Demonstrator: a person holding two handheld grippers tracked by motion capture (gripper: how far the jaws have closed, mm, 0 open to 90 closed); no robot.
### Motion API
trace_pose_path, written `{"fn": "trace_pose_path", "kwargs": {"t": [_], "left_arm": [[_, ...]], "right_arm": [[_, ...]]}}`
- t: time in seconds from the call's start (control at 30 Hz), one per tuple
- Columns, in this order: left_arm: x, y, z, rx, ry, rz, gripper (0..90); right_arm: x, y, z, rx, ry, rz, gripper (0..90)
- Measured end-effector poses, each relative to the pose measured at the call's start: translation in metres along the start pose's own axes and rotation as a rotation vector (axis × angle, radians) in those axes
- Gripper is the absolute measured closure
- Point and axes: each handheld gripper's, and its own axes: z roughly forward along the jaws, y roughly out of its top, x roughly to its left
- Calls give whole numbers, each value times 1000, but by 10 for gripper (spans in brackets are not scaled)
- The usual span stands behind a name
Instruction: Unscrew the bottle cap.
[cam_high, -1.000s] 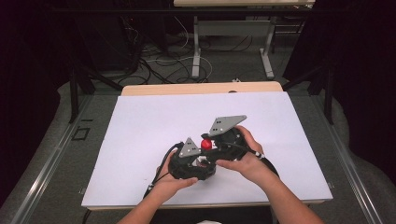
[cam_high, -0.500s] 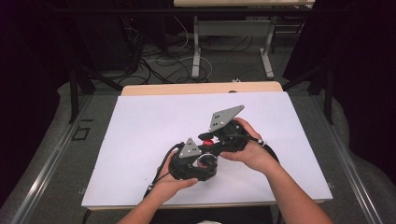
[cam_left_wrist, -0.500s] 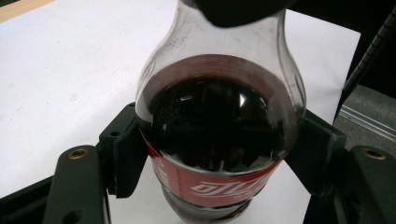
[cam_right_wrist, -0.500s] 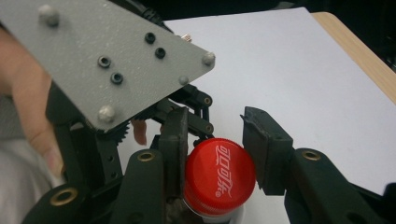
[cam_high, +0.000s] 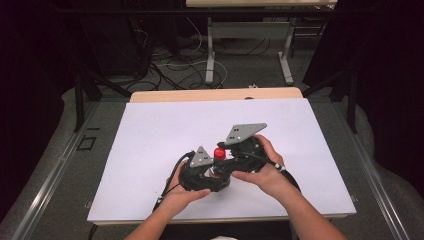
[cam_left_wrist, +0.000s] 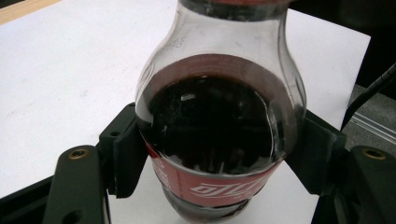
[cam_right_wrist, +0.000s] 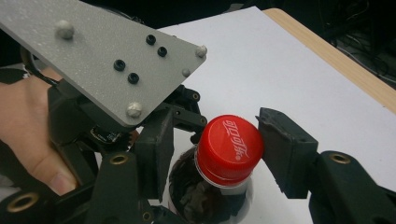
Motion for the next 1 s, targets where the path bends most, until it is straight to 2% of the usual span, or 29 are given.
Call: {"fn": "trace_pose_path", "kwargs": {"t": [0.23,0.3,0.37,0.4,0.47,0.57,0.6,0.7,0.73,0.8,0.83,0.9,0.93,1.0], "left_arm": [[-1,0,1,3,-4,25,302],[-2,0,2,-5,-2,16,302],[-3,0,2,-5,-5,18,303],[-2,0,1,2,-9,27,303],[-2,0,2,-3,-13,22,303],[-4,0,1,2,-26,14,303],[-3,1,1,-4,-18,29,303],[-3,1,1,-10,-18,26,303],[-3,1,1,-9,-19,25,303],[-2,0,0,-2,-20,13,303],[-1,0,0,0,-18,10,303],[2,0,-1,-3,-7,26,303],[1,0,-1,-11,-4,8,303],[2,0,-2,-8,-6,-2,303]], "right_arm": [[-1,2,9,14,10,-44,492],[-3,3,11,17,26,-62,514],[-7,4,12,17,38,-79,600],[-9,4,12,11,45,-83,612],[-16,5,12,21,105,-113,616],[-22,7,10,26,163,-174,619],[-25,7,10,26,181,-187,619],[-27,8,9,29,202,-171,617],[-26,8,9,21,190,-161,611],[-24,7,7,16,159,-118,483],[-23,7,6,6,137,-98,460],[-20,7,3,7,107,-82,455],[-18,6,2,0,89,-67,455],[-14,4,1,7,66,-45,459]]}}
